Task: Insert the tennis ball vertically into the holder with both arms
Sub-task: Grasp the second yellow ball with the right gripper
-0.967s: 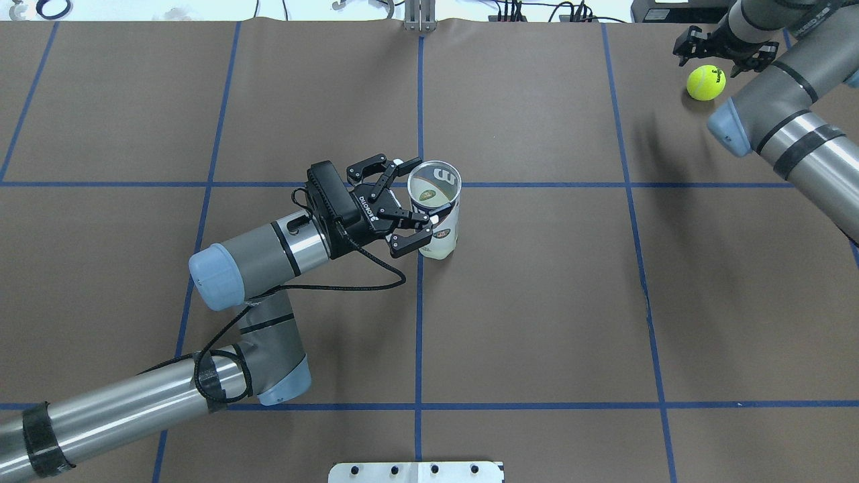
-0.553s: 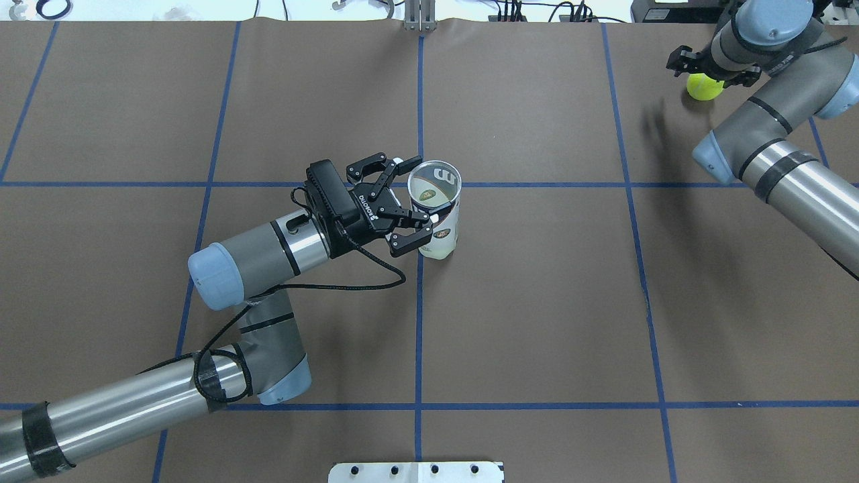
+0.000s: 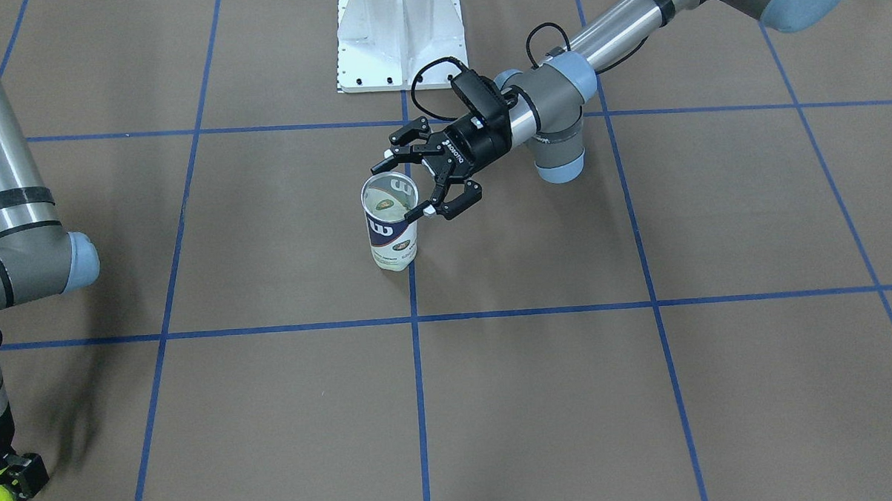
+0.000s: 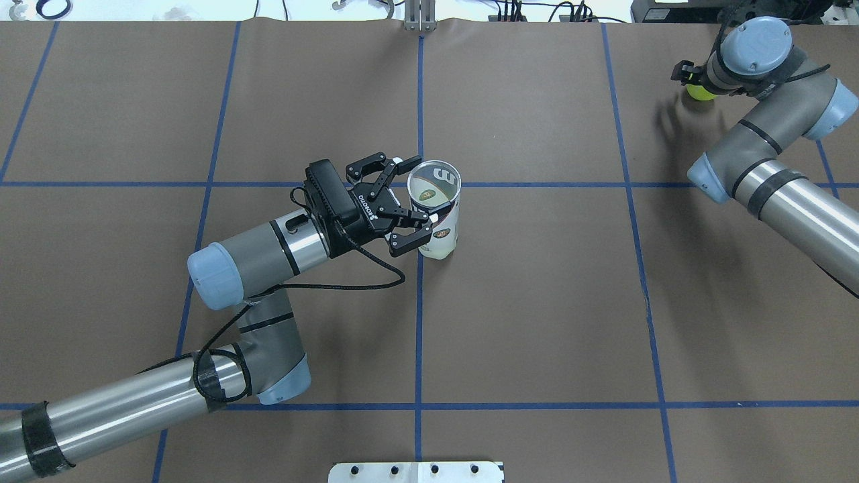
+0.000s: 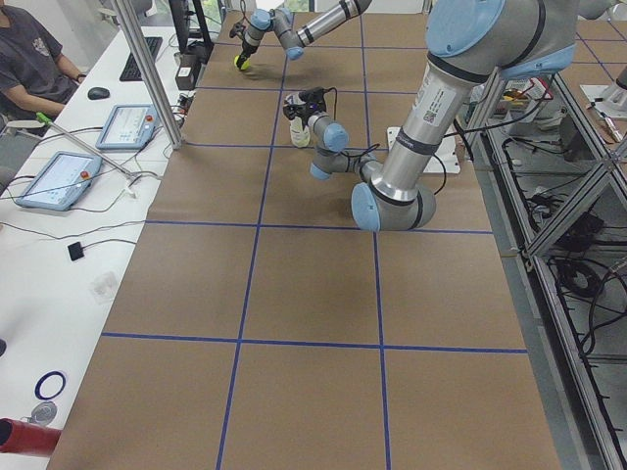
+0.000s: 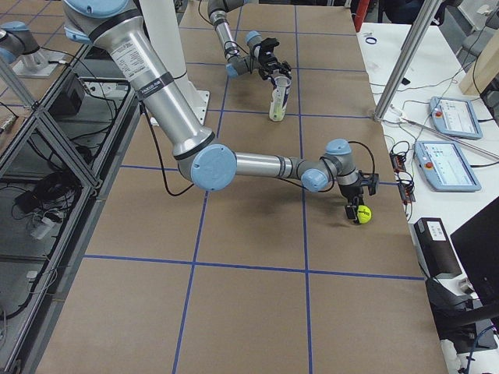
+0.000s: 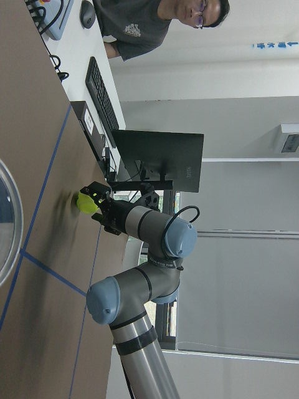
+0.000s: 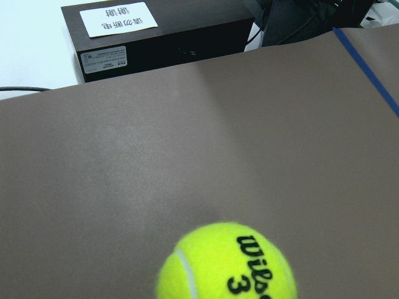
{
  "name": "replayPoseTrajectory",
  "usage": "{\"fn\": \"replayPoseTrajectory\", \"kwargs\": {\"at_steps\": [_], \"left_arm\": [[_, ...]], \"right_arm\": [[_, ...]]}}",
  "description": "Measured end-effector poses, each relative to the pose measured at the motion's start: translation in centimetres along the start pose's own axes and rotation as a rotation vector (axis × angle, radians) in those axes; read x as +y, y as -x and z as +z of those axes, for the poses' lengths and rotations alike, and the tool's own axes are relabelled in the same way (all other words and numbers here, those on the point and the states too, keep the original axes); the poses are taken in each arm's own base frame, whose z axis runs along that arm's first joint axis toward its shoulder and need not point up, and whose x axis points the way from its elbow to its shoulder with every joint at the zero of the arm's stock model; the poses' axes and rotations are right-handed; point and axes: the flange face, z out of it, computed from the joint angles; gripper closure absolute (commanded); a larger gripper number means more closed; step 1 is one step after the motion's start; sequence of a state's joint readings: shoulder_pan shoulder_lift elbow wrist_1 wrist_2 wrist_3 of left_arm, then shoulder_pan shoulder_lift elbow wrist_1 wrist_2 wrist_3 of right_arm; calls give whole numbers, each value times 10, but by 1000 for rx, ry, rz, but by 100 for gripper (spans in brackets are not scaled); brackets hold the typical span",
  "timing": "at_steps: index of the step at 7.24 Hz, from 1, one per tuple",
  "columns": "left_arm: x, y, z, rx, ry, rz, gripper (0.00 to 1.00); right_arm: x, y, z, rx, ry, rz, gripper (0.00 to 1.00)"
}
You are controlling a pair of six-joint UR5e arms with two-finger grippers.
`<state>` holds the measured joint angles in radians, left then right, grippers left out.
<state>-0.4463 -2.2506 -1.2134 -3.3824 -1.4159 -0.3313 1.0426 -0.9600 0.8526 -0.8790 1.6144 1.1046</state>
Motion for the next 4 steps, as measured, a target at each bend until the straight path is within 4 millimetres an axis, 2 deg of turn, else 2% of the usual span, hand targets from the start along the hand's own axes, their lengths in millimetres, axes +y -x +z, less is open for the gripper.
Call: {"fn": "replayPoseTrajectory", "kwargs": {"at_steps": [4], "left_arm": [[2,1,-2,-2,4,0,12]], "right_arm": [[-9,14,-1,19,-52,10,7]]}}
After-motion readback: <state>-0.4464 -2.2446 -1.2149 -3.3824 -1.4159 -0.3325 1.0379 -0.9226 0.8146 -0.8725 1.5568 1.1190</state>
